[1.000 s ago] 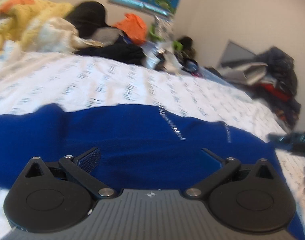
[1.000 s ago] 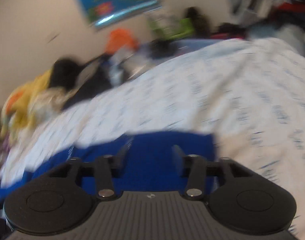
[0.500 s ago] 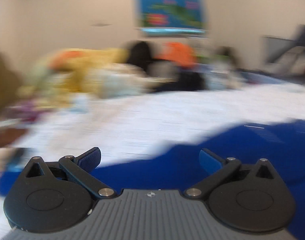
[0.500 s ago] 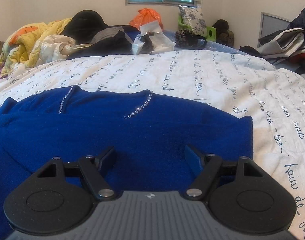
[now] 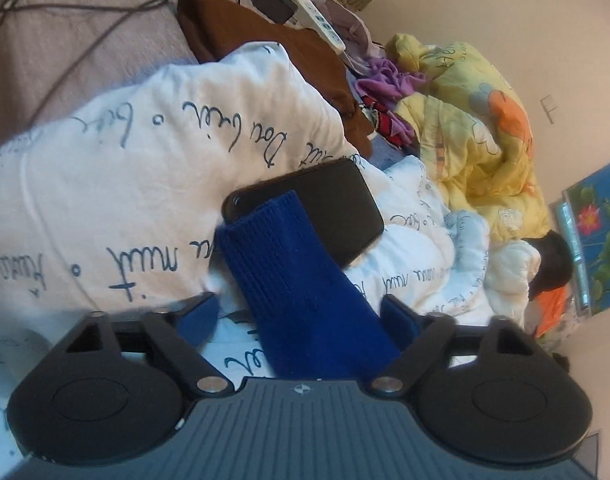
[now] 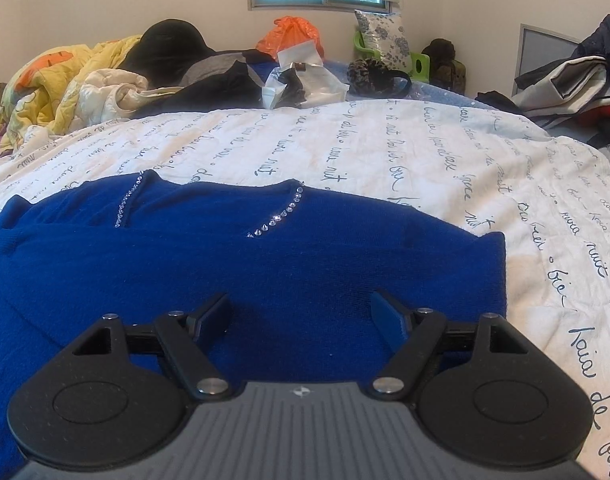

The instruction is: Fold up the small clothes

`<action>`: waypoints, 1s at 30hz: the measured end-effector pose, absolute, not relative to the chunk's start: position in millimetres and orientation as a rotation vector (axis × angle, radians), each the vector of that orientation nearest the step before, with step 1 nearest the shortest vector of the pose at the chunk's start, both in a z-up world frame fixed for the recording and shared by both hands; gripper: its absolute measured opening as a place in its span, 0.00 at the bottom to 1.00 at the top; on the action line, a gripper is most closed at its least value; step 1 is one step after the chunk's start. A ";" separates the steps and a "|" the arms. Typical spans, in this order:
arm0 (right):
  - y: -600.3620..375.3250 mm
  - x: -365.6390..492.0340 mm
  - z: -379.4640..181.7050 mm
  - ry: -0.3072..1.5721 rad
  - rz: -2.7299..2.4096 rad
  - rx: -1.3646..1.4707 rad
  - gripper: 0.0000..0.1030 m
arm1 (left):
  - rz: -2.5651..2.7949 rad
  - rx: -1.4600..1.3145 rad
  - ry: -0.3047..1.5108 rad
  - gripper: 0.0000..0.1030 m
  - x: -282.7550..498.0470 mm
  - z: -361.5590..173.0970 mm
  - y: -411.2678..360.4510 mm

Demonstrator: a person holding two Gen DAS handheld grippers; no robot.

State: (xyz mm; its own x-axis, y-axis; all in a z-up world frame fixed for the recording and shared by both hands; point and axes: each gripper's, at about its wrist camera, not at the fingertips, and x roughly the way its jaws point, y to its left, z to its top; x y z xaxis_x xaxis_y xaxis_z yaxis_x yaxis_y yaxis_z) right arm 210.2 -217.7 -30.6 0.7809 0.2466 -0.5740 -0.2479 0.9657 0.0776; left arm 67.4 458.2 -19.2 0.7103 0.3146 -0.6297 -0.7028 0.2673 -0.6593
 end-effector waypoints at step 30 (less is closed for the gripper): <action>-282.3 219.7 -19.9 0.711 0.307 0.592 0.78 | -0.262 -0.157 0.450 1.00 67.8 17.2 2.1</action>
